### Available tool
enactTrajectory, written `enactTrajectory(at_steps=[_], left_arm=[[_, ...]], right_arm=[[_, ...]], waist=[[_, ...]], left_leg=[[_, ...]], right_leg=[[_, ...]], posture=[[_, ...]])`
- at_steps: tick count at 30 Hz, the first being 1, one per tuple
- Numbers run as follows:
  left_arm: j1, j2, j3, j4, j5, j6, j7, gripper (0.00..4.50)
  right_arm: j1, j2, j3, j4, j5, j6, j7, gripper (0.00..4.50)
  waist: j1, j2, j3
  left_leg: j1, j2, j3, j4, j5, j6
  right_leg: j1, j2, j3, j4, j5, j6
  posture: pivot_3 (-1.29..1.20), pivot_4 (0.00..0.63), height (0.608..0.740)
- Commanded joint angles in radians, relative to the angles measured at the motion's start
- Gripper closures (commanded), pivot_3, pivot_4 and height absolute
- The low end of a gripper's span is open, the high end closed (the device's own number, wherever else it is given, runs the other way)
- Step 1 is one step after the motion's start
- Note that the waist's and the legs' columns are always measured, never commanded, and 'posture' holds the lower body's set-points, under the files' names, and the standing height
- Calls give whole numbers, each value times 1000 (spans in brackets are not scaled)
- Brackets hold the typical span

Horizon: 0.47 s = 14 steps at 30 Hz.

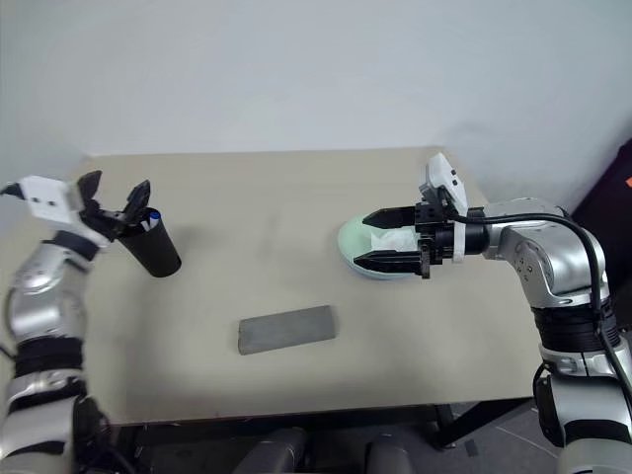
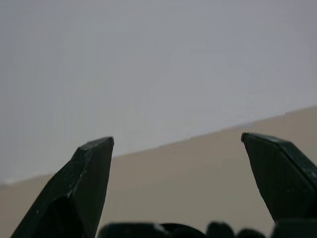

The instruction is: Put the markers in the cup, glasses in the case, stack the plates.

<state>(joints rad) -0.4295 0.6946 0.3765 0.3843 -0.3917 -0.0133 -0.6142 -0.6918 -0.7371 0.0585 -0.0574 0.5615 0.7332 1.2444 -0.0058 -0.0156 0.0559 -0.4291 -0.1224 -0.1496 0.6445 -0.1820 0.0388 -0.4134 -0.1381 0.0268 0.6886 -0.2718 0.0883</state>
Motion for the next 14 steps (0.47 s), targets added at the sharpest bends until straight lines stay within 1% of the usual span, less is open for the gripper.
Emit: enactTrajectory(at_steps=[1,2,4,7,11,14], left_arm=[[71,113,115,-105,-82,93,-79,113],[103,142,145,-124,-105,125,-103,113],[213,219,234,-171,-171,214,-208,113],[350,271,324,-211,-221,298,-297,113],[481,213,372,-327,-240,347,-278,113],[530,165,388,-409,-258,390,-238,113]], right_arm=[[1,3,-40,-49,25,-5,-24,0],[4,4,-43,-48,27,-7,-25,0],[7,11,-47,-47,30,-12,-30,0],[12,38,-38,-56,40,0,-49,0],[23,63,-15,-64,38,-8,-49,0],[12,72,-13,-62,44,-7,-50,0]], waist=[[-7,0,0],[-8,1,0],[-12,1,0],[-14,3,1],[1,5,1],[10,5,1]], left_leg=[[0,0,0,-1,0,0],[0,1,0,-1,0,0],[0,1,0,-2,0,0],[0,1,1,-2,0,0],[0,1,1,-3,0,0],[0,1,2,-3,-1,1]], right_leg=[[-1,0,0,0,0,0],[-1,0,0,0,0,-1],[-2,0,0,0,0,-1],[-2,0,1,0,-1,0],[-1,0,1,0,-2,-2],[-1,0,1,0,-2,-2]], posture=[[0,0,683],[0,0,683],[0,0,683],[0,0,683],[0,0,683],[0,0,683]])
